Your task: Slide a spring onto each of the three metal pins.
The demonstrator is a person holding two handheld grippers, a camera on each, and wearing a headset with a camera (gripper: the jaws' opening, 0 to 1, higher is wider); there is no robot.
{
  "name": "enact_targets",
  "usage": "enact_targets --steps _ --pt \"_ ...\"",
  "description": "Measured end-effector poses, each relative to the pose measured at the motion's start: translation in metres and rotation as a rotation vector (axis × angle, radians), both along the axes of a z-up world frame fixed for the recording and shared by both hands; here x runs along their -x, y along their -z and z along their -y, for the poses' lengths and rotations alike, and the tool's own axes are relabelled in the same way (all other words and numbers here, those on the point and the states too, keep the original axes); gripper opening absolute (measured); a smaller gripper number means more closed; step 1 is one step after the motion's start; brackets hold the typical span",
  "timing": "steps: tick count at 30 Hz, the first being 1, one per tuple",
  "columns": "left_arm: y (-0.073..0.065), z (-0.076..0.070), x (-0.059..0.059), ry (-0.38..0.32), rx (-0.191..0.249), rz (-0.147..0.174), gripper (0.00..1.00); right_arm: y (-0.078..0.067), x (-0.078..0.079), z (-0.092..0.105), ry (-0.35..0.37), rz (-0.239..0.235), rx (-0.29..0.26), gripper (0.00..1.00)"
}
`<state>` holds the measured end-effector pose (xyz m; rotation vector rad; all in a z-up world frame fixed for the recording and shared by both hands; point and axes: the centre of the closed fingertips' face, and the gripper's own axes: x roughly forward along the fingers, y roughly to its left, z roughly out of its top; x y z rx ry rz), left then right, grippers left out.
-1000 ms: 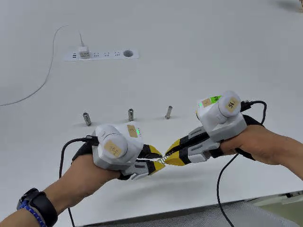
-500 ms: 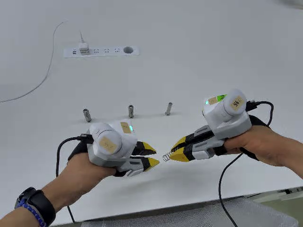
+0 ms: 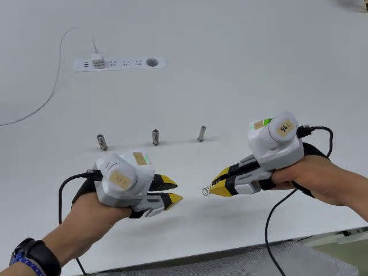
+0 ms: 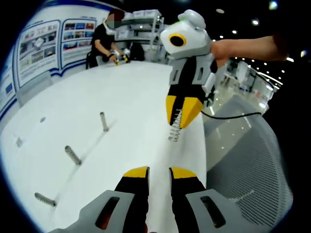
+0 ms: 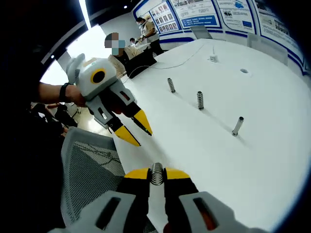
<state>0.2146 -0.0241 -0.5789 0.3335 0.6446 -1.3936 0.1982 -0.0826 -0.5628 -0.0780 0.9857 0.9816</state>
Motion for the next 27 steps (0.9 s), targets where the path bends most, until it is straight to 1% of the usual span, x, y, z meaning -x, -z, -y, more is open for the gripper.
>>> enact_targets --steps 1,3,5,7,12,15,17,18,21,22,27 --pt "0.0 -0.001 -0.001 -0.006 0.0 0.0 0.17 0.001 0.0 0.002 0.003 -0.003 0.004 0.12" --pt "0.001 -0.002 -0.004 -0.02 0.002 -0.004 0.17 0.007 0.001 0.008 0.017 -0.024 0.028 0.12" --pt "0.004 -0.005 -0.007 -0.036 -0.001 -0.007 0.18 0.012 0.0 0.014 0.029 -0.027 0.053 0.12" --pt "0.006 -0.008 -0.009 -0.052 -0.003 -0.011 0.2 0.015 0.0 0.018 0.041 -0.04 0.058 0.12" --pt "0.009 -0.016 -0.013 -0.092 -0.004 -0.029 0.22 0.017 -0.003 0.026 0.062 -0.044 0.068 0.12" --pt "0.013 -0.023 -0.016 -0.126 -0.011 -0.037 0.25 0.019 -0.008 0.033 0.07 -0.041 0.088 0.12" --pt "0.014 -0.026 -0.019 -0.142 -0.008 -0.041 0.26 0.021 -0.011 0.036 0.072 -0.043 0.099 0.12" --pt "0.015 -0.028 -0.021 -0.154 -0.01 -0.039 0.27 0.023 -0.012 0.039 0.072 -0.044 0.109 0.12" --pt "0.016 -0.033 -0.027 -0.181 -0.027 -0.021 0.28 0.025 -0.017 0.045 0.08 -0.039 0.127 0.12" --pt "0.016 -0.034 -0.03 -0.198 -0.023 -0.021 0.29 0.025 -0.02 0.047 0.088 -0.038 0.132 0.12" --pt "0.016 -0.039 -0.037 -0.235 -0.021 -0.014 0.33 0.027 -0.027 0.053 0.091 -0.04 0.151 0.12"
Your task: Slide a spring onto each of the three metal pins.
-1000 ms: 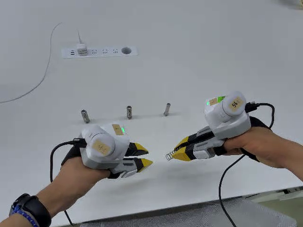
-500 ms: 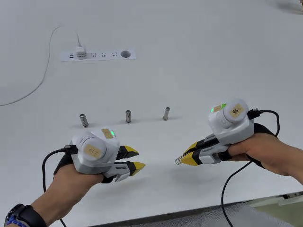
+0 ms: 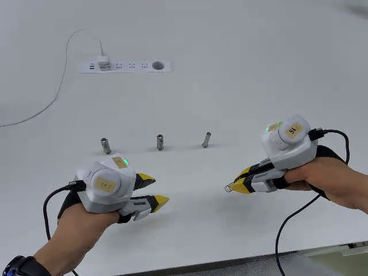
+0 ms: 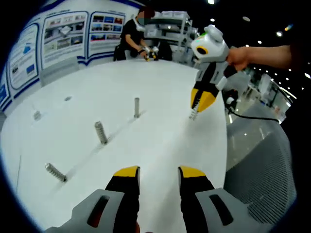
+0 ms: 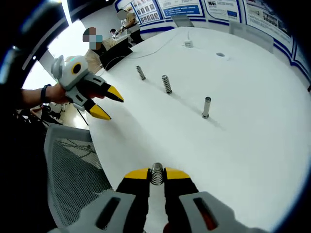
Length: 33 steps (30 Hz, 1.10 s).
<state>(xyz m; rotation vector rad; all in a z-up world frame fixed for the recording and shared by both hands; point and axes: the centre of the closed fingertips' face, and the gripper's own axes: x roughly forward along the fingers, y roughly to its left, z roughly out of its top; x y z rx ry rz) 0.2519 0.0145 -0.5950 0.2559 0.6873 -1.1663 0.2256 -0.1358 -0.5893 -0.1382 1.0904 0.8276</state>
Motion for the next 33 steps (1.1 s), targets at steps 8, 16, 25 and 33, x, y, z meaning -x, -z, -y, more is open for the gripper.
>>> enact_targets --steps 8,16,25,33 --pt "0.005 -0.011 -0.005 -0.047 -0.006 -0.013 0.39 0.006 -0.009 0.003 0.001 0.003 0.017 0.12" --pt "0.005 -0.025 -0.012 -0.101 -0.005 -0.014 0.42 0.01 -0.022 0.004 -0.017 0.009 0.033 0.12" --pt "0.001 -0.039 -0.023 -0.154 -0.001 -0.004 0.46 0.005 -0.039 0.006 -0.026 0.016 0.048 0.12" --pt "0.002 -0.052 -0.026 -0.181 -0.02 0.002 0.54 0.001 -0.055 0.006 -0.035 0.032 0.061 0.12"
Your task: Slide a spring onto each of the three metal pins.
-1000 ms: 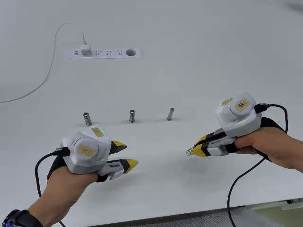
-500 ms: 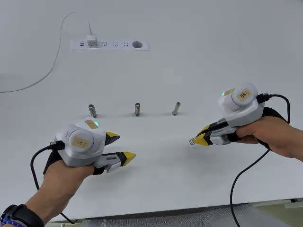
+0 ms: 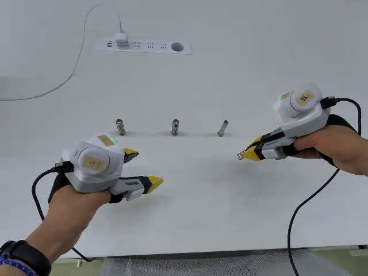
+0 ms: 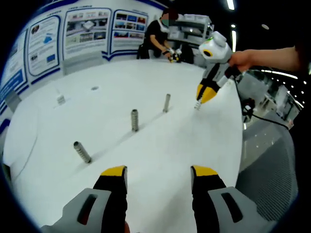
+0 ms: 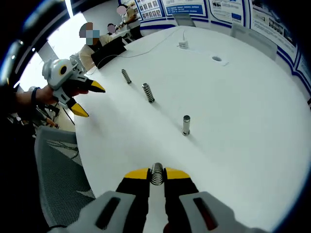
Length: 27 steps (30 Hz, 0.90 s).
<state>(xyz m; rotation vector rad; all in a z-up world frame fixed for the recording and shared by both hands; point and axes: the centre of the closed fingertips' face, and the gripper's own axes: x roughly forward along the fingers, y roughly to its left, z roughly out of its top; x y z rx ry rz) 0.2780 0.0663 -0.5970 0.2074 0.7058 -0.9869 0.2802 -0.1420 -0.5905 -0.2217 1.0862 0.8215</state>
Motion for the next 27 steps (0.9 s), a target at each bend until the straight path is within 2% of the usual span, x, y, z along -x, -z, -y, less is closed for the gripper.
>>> enact_targets --steps 15,27 --pt "-0.006 -0.021 -0.015 -0.096 0.017 0.006 0.6 -0.009 -0.037 0.003 -0.027 0.028 0.031 0.12" --pt "-0.009 -0.022 -0.012 -0.122 0.033 -0.01 0.63 -0.015 -0.061 -0.003 -0.057 0.051 0.045 0.12"
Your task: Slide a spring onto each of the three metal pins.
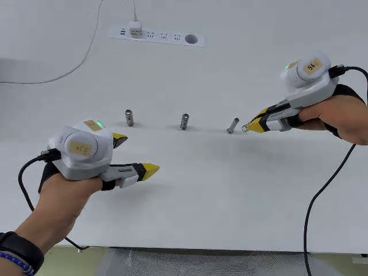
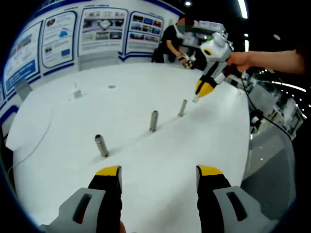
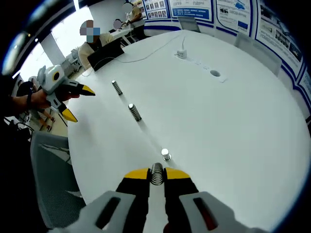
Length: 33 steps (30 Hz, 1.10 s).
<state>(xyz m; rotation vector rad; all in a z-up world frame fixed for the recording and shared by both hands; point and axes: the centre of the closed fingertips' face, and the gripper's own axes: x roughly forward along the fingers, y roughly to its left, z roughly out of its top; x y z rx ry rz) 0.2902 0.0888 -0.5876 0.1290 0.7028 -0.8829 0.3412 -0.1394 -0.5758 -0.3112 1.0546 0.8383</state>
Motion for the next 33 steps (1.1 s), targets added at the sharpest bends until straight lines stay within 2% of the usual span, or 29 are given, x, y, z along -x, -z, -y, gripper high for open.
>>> enact_targets --steps 5,16,33 --pt "0.0 0.002 0.001 -0.001 0.003 -0.004 0.65 -0.002 -0.006 0.0 -0.005 0.004 0.004 0.12" --pt "-0.002 -0.004 -0.001 -0.016 0.004 -0.008 0.69 -0.001 -0.017 -0.003 -0.024 0.005 0.011 0.12" --pt "0.004 -0.01 0.001 -0.027 0.006 -0.033 0.7 0.006 -0.022 -0.008 -0.044 -0.005 0.02 0.12"
